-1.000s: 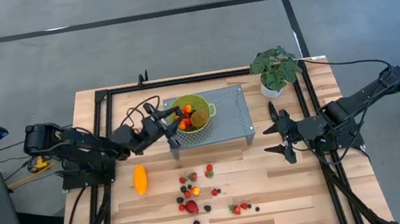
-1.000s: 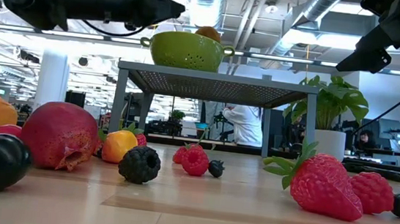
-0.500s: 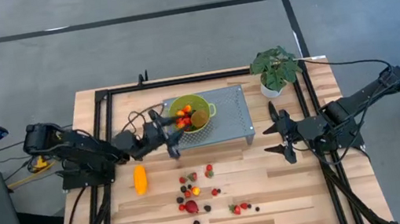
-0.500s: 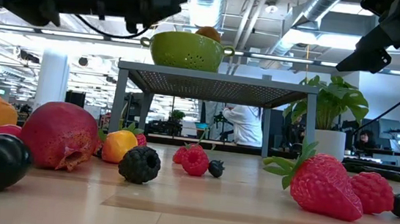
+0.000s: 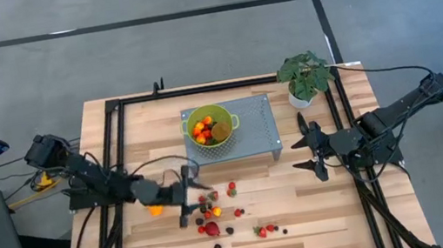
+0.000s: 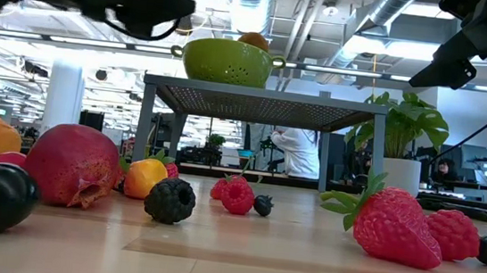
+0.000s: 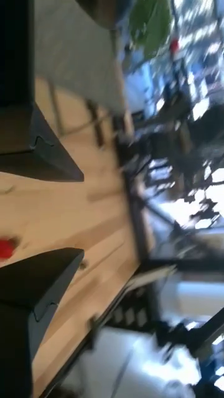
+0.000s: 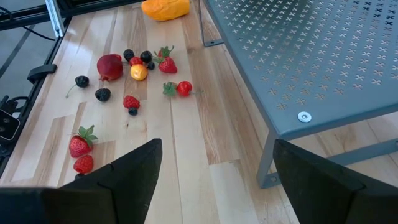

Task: Pick & Place Fruit
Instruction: Put the black raspberry into the green strainer bowl on the shelf

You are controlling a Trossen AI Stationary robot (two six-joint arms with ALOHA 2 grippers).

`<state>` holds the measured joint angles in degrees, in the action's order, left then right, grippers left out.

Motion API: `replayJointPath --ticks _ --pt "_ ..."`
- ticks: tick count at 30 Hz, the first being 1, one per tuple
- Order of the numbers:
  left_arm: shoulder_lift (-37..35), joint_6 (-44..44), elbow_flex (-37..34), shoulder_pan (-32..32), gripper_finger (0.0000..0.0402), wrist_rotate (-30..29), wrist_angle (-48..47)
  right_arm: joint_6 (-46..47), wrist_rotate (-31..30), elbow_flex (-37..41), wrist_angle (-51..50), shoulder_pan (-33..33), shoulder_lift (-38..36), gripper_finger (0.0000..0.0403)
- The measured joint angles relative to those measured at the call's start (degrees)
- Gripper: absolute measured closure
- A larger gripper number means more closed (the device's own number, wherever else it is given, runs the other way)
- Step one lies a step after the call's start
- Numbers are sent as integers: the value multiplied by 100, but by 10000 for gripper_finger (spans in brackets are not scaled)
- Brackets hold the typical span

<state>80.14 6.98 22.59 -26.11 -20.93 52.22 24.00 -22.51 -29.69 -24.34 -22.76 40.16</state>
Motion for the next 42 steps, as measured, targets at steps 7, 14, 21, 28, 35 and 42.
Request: replayJointPath --ticks 7,14,21,28,35,42 --pt "0 -429 0 -562 222 1 -754 1 -1 0 0 0 0 101" --pt "0 -927 0 -882 222 -46 -1718 1 -1 0 -2 0 0 101" --pt "0 -1280 0 -997 222 -315 -2601 0 -1 0 -2 0 1 101" --pt "6 -1684 0 -997 222 -299 -3102 -1 1 0 -2 0 0 101" --pt "409 -1956 0 -996 222 11 -3257 1 -1 0 0 0 0 101" --pt "821 -2236 0 -995 222 136 -3226 0 -1 0 -1 0 0 101"
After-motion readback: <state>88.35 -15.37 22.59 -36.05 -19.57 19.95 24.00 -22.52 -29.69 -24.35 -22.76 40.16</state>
